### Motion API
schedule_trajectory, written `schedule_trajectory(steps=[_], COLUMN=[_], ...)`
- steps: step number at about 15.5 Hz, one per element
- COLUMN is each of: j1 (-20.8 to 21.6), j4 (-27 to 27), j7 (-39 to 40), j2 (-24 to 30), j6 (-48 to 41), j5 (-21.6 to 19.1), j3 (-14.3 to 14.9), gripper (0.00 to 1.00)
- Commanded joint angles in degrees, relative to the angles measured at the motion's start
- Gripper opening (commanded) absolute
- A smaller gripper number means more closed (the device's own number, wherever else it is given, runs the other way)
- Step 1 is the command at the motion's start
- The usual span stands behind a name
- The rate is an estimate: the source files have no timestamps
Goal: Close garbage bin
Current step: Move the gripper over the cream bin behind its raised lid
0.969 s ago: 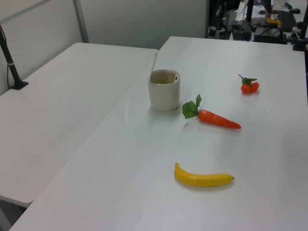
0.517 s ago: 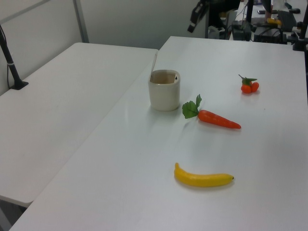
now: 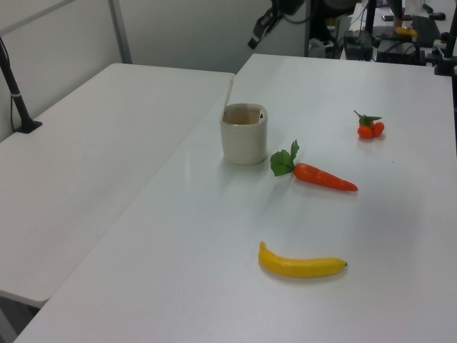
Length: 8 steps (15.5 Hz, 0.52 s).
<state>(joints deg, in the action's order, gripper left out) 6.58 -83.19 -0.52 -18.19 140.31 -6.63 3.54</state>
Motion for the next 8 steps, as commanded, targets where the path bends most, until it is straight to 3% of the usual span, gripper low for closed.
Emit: schedule_trajectory(steps=[1, 8], j1=[0.2, 0.7], j4=[1.5, 1.5], j7=[-0.8, -0.7], j2=[-3.2, -8.7], j6=[5.7, 17.7], j5=[-1.0, -0.7], j3=[-0.7, -1.8], gripper=[0.0, 0.0])
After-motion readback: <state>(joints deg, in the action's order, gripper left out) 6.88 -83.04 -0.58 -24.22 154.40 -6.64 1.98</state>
